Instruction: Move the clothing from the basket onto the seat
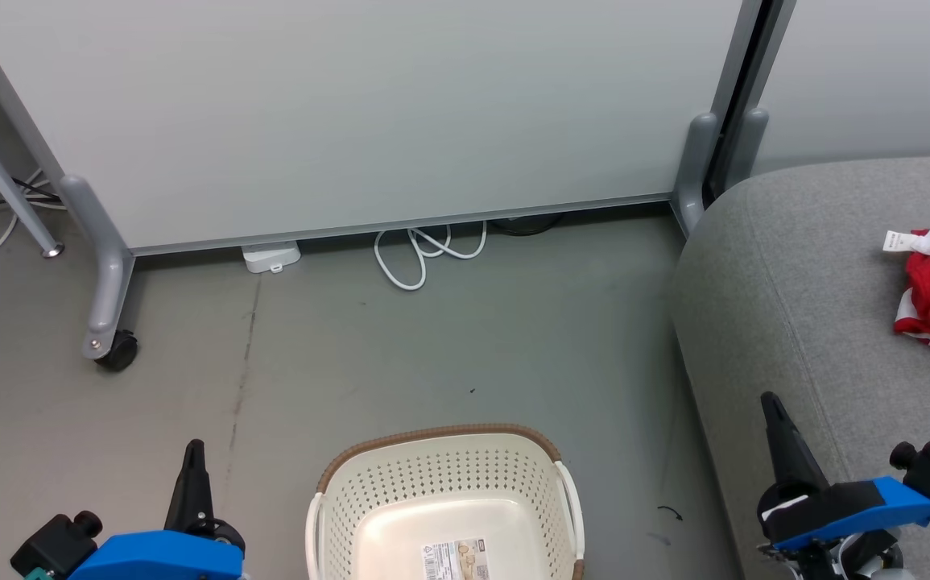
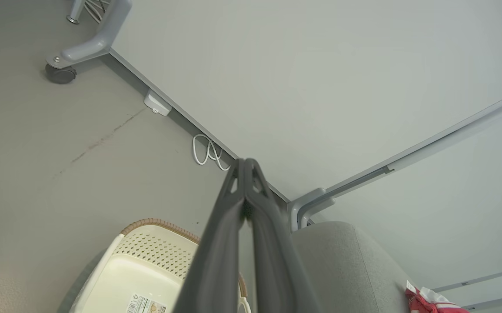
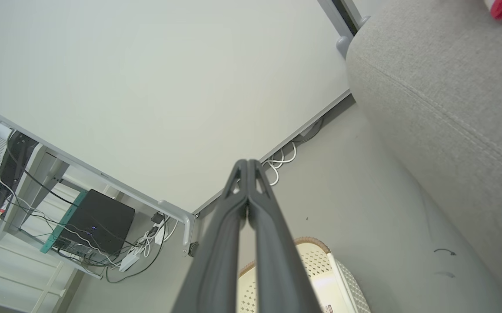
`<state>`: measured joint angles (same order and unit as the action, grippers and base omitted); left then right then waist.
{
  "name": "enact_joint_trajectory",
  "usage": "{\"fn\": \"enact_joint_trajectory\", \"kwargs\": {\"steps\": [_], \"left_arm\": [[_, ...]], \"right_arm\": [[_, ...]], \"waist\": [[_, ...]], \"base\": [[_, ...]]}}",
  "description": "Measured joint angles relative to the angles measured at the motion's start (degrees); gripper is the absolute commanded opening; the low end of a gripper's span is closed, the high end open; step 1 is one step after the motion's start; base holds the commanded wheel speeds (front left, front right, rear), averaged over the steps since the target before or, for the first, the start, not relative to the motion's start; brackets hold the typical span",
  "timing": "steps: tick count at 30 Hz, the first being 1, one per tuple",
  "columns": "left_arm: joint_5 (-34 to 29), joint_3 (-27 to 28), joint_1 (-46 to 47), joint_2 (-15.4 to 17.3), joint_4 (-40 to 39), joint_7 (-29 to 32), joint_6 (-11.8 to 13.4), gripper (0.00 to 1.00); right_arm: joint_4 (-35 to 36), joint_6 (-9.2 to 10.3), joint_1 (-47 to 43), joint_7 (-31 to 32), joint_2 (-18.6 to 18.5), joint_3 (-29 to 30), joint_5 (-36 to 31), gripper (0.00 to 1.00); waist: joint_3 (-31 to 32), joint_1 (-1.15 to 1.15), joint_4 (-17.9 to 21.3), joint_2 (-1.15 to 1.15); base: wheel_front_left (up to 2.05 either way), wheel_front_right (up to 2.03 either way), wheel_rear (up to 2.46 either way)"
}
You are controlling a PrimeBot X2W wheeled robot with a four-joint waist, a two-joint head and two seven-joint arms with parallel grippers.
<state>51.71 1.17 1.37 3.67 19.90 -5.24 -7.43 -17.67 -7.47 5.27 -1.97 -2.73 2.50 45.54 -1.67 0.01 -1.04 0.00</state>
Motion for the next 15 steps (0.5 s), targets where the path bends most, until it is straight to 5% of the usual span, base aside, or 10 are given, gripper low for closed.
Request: {"fn": "enact_joint_trajectory", "kwargs": {"steps": [15], "left_arm": [[9.4,1.3,1.0,-0.2,-1.3,2.7,0.0,0.0]], "right_arm": [[0.8,0.0,0.0,1.9,0.0,0.9,10.7,0.0]], "waist": [[0.3,0.0,0.2,0.0]], "base": [[0.0,0.0,0.0]]}}
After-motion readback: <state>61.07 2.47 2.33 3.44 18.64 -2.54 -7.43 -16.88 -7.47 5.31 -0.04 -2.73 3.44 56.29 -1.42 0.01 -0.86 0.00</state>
